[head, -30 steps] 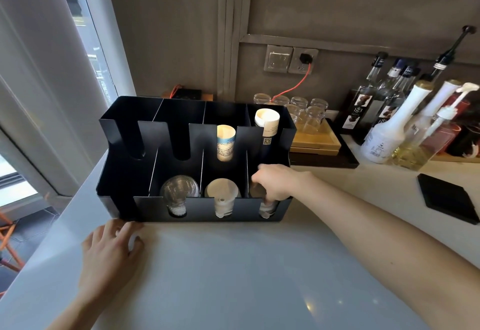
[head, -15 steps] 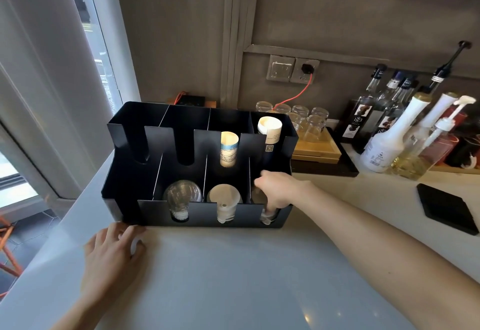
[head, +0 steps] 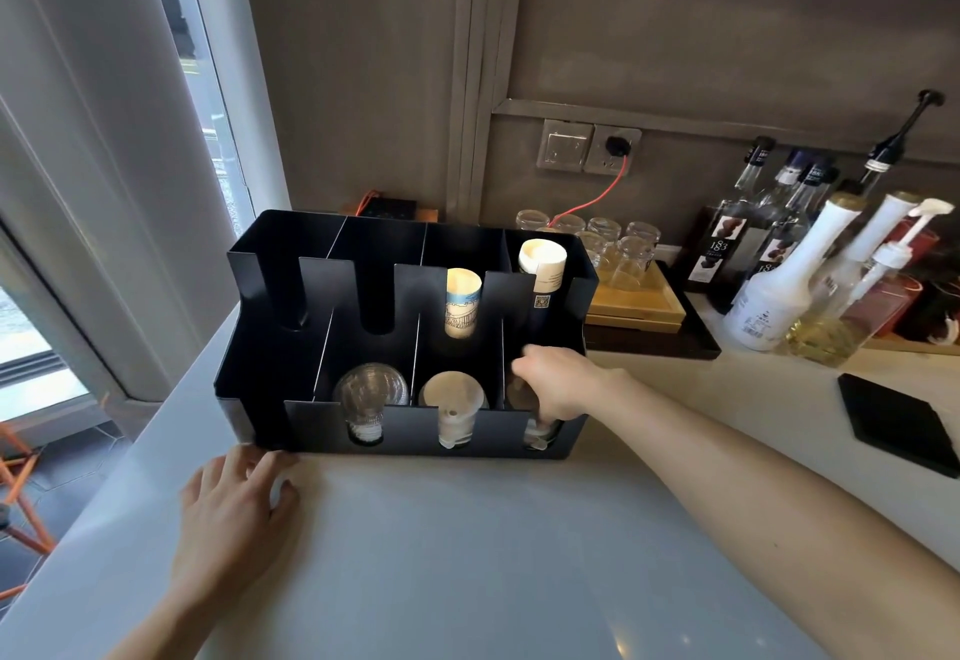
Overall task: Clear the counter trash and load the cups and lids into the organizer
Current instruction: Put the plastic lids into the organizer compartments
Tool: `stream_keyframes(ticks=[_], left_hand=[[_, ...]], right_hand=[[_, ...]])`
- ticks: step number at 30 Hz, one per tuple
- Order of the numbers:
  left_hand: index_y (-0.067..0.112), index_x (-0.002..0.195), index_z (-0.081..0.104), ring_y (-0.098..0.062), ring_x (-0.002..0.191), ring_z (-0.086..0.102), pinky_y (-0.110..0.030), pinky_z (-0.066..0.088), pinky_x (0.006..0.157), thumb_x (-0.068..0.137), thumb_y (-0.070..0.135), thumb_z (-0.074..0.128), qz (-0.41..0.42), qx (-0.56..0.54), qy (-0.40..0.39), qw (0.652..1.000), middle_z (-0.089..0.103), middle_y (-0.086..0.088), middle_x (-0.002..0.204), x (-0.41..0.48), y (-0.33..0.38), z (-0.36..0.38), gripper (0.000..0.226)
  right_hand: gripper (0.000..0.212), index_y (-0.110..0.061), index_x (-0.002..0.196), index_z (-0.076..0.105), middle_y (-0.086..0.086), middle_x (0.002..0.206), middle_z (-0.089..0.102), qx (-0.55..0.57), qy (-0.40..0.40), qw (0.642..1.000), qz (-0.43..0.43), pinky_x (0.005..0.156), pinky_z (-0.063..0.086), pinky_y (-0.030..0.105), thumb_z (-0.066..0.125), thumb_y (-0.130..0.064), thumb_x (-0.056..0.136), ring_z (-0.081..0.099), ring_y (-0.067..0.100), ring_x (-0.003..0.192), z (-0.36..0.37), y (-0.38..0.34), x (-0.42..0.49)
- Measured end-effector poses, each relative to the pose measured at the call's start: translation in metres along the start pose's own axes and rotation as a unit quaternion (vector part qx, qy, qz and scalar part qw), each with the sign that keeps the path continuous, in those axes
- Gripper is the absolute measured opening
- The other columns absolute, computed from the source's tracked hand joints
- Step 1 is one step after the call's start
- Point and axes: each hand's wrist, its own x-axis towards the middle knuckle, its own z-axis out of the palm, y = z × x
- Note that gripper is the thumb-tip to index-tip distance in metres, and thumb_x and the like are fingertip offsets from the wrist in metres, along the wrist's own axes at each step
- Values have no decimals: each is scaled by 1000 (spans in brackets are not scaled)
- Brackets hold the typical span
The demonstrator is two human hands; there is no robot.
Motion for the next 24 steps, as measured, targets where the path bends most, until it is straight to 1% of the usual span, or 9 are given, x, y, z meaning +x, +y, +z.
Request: stream_keyframes(ticks=[4, 7, 10, 12, 15, 16, 20, 22, 24], left_hand=[[33, 108, 68, -35, 103, 53, -51, 38, 93, 81, 47, 37, -3, 1, -4, 1000, 59, -3, 108, 1, 0, 1, 43], [34, 108, 67, -34, 103, 53, -51, 38, 94, 81, 47, 38, -3, 2, -5, 1000, 59, -2, 107, 1, -1, 1, 42], [34, 108, 67, -34, 103, 53, -51, 38, 94, 80, 46, 38, -2, -1, -2, 1000, 59, -2, 107, 1, -1, 2, 42], [34, 108, 67, -34, 102, 52, -51, 38, 93, 80, 46, 38, -1, -1, 1, 1000, 59, -2, 107, 0, -1, 2, 42], [33, 108, 67, -34, 101, 53, -51, 38, 93, 80, 46, 39, -1, 1, 1, 1000, 58, -2, 106, 1, -2, 3, 41], [34, 108, 67, -34, 101, 53, -51, 39, 93, 80, 46, 39, -2, 1, 0, 1000, 58, -2, 106, 1, -2, 3, 41], [35, 108, 66, -33, 104, 53, -51, 39, 95, 81, 47, 40, -4, -2, -2, 1000, 57, 0, 107, 1, -4, 5, 40], [36, 109, 66, -33, 105, 53, -51, 39, 95, 81, 47, 40, -5, -1, -4, 1000, 57, 0, 108, 2, -5, 6, 39], [36, 110, 65, -33, 105, 52, -50, 38, 96, 81, 47, 40, -6, 0, -5, 1000, 56, 0, 108, 2, -5, 6, 39]], right_hand=[[51, -10, 109, 58, 6, 99, 45, 5, 1, 1000, 3, 62, 41, 34, 87, -25, 70, 50, 25, 81, 0, 1, -1], [50, -11, 109, 58, 3, 95, 39, 3, 4, 1000, 7, 61, 41, 35, 87, -26, 70, 48, 25, 79, 2, 1, 0], [54, -12, 107, 59, 2, 94, 38, -2, -6, 1000, 18, 60, 42, 36, 88, -37, 68, 49, 25, 79, 3, -2, 1], [57, -12, 106, 61, 4, 97, 41, -11, -10, 1000, 27, 60, 43, 36, 89, -42, 66, 51, 28, 79, 6, -5, 1], [46, -10, 101, 61, 10, 110, 49, -15, 7, 999, 32, 60, 43, 36, 86, -34, 70, 60, 33, 86, 12, -8, 1], [41, -11, 96, 60, 11, 111, 49, -13, 12, 999, 31, 60, 43, 36, 85, -32, 71, 61, 34, 88, 12, -8, 0], [44, -15, 84, 50, 6, 99, 39, -3, 17, 999, 37, 60, 44, 36, 86, -33, 68, 53, 30, 78, 10, -8, -2], [44, -16, 81, 48, 5, 99, 39, 2, 21, 999, 40, 60, 43, 36, 87, -31, 68, 50, 28, 77, 11, -9, -3], [44, -16, 79, 46, 8, 106, 44, 9, 24, 999, 47, 60, 44, 36, 87, -28, 67, 50, 27, 77, 13, -10, -4]])
